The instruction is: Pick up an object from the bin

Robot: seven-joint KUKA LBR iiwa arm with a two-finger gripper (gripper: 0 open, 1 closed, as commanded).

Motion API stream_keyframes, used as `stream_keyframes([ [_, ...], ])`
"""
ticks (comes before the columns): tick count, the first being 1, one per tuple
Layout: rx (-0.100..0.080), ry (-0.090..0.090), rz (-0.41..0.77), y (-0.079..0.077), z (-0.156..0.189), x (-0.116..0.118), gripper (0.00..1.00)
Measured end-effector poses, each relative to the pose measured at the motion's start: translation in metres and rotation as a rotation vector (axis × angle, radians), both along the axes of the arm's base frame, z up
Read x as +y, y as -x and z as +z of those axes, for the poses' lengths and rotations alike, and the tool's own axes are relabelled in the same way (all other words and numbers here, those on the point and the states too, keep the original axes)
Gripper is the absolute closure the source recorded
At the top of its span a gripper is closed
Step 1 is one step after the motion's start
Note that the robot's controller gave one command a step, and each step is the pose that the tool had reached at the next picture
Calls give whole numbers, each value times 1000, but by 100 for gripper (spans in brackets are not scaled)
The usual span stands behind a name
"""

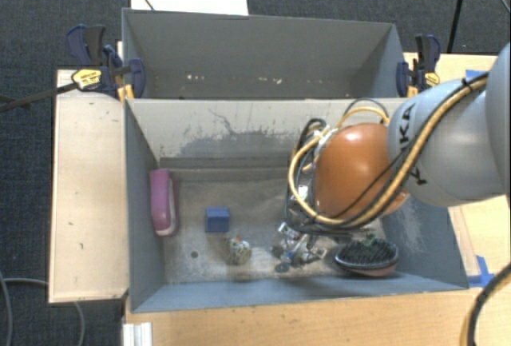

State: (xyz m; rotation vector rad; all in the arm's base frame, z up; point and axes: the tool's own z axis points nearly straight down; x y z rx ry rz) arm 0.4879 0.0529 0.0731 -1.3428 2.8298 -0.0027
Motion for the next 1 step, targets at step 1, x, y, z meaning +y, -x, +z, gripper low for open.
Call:
stream_keyframes([
  [1,0,1,-5,-2,74,0,100],
])
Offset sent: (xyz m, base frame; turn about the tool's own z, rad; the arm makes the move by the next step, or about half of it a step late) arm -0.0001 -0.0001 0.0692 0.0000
